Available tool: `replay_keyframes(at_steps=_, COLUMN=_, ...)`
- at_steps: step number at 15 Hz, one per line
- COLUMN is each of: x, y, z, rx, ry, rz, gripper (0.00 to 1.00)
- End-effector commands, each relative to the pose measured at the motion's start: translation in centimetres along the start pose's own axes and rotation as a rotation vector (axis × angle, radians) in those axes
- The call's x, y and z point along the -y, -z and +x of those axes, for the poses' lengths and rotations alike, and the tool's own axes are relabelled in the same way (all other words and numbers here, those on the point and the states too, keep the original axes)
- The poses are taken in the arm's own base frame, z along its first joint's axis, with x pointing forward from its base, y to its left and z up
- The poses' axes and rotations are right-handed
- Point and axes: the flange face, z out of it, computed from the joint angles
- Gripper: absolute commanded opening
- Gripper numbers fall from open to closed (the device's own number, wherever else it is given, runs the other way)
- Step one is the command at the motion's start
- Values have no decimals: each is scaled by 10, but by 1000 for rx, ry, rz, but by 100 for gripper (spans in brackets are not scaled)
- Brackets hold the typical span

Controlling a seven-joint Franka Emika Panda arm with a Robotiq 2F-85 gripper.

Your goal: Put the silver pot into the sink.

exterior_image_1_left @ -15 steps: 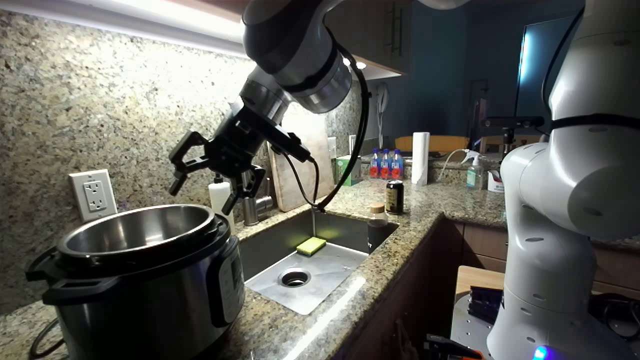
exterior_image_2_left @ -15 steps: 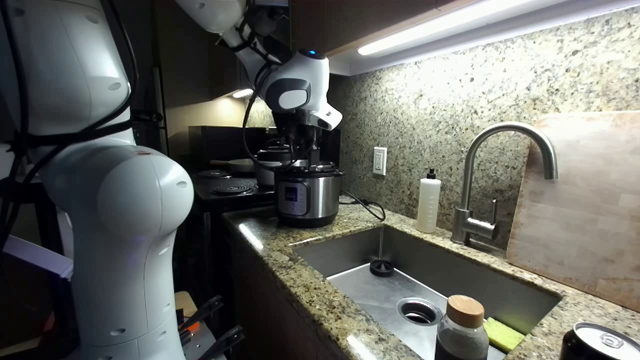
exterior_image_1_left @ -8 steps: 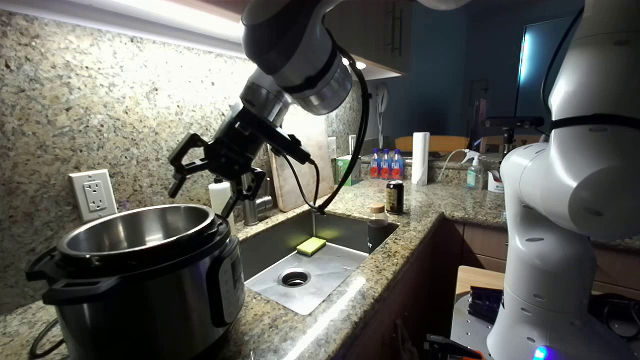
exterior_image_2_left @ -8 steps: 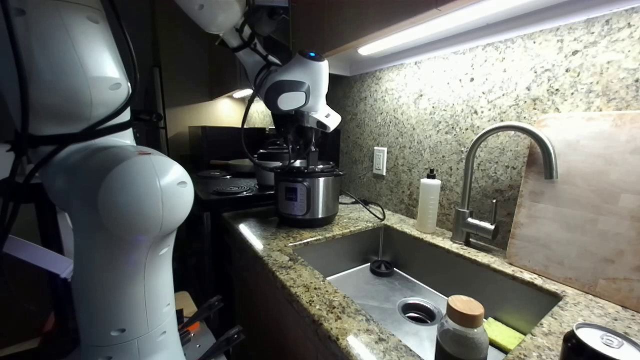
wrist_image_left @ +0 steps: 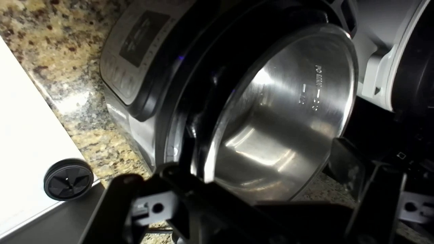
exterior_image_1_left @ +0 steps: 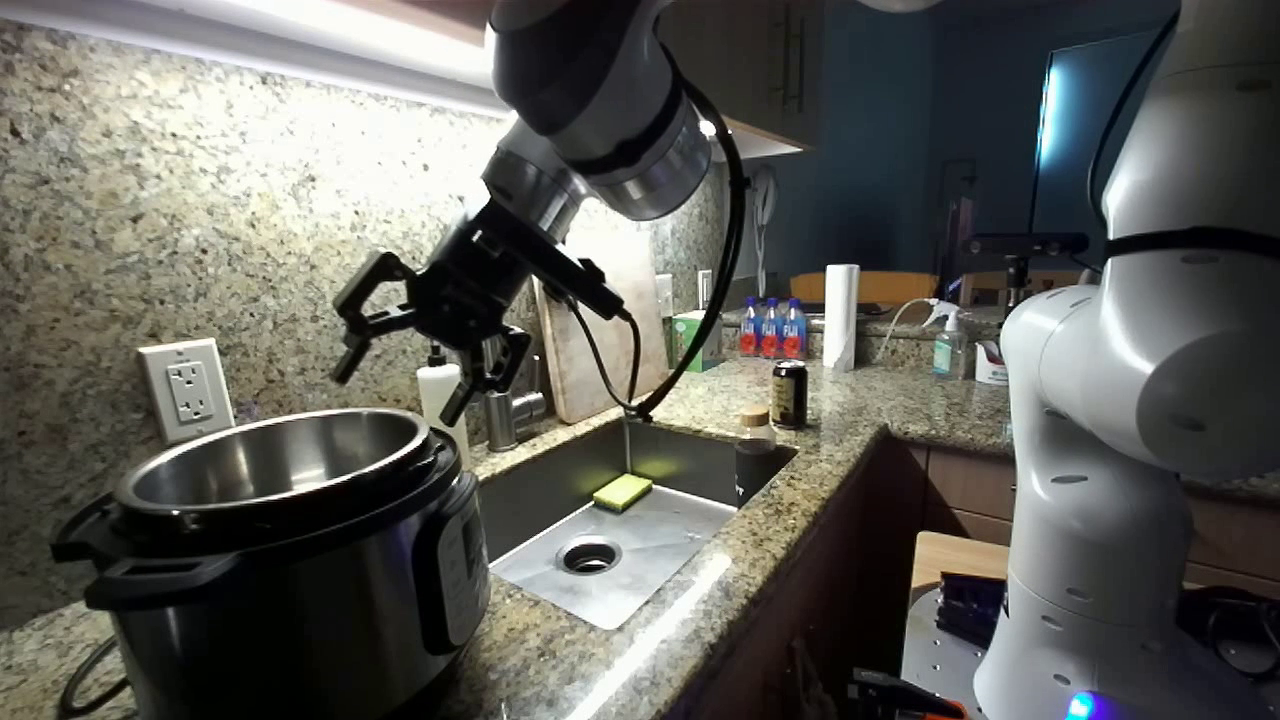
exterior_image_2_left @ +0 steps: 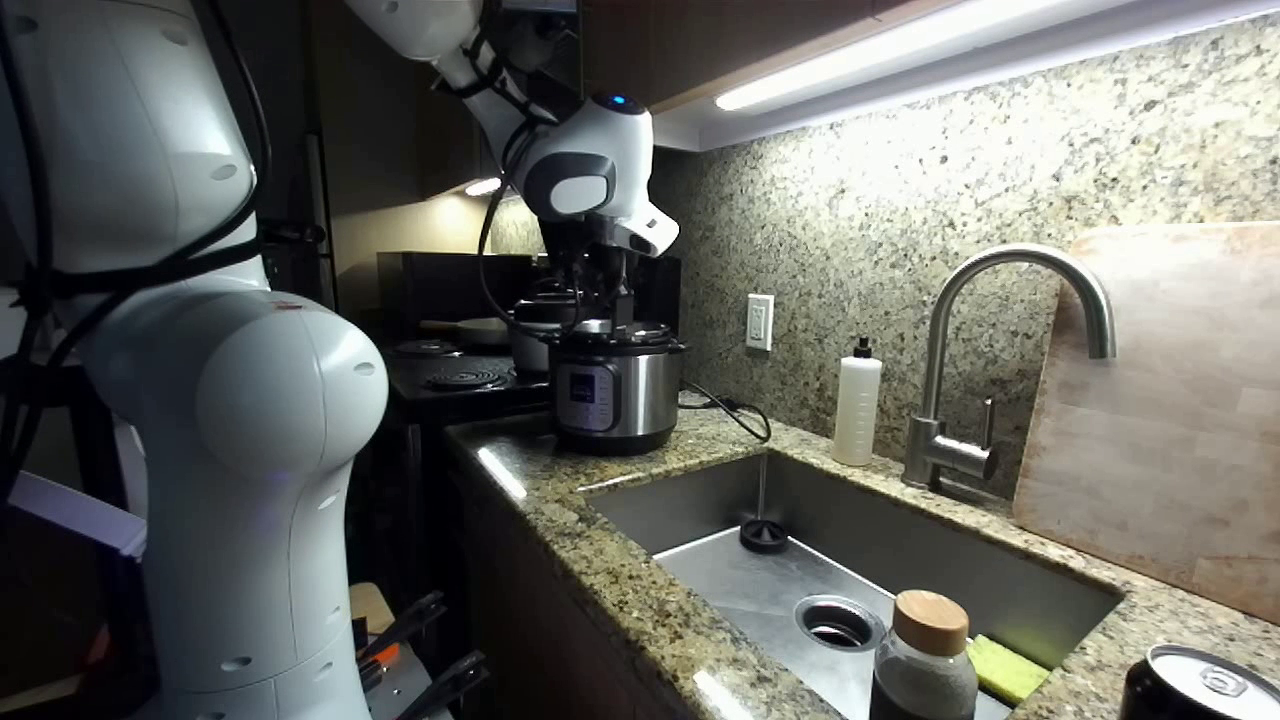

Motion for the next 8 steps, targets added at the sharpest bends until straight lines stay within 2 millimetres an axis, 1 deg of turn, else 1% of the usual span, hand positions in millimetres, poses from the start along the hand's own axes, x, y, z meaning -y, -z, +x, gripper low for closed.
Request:
replay_keyframes(at_steps=1, x=2, y=-7, z=-2, rx=15, ry=13, rz=9, gripper=100)
replay_keyframes(at_steps=4, x=3, y=-16, z=-2, rx=28, ry=13, rz=13, gripper=100)
replay_keyframes(at_steps=8, x=4, y=-22, z=-4, rx=40, ry=23, rz=15, gripper=100)
